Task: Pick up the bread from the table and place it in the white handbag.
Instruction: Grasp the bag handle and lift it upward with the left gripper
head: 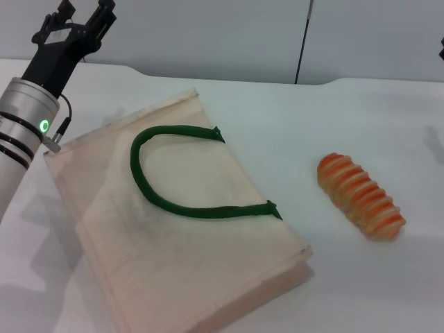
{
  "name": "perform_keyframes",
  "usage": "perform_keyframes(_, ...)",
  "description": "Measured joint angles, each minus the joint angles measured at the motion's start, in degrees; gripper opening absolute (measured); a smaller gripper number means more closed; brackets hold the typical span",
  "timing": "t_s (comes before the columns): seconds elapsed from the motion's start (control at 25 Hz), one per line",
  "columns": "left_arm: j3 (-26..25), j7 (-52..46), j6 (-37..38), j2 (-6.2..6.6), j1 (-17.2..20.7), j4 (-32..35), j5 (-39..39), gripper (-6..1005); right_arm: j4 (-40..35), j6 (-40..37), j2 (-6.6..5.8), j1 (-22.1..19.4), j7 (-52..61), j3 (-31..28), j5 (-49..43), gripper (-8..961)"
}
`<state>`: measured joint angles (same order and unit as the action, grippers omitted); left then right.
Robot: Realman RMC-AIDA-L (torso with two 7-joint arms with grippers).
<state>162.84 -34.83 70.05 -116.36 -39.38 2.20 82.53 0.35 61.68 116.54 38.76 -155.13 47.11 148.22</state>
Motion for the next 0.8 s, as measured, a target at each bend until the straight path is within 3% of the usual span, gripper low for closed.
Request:
perform_keyframes(0.56, 0.23, -1.14, 0.00, 0.04, 0.00, 0.00, -0.03, 862, 0.00, -0.16, 0.00, 0.00, 0.57, 0.00, 0.05, 894)
perform_keyframes(0.8, 1.09, -13.59, 0.49, 0.87, -0.42, -3.40, -4.34, 861, 0.00, -0.27, 0.00, -0.08, 0.66, 0.00, 0.05, 894)
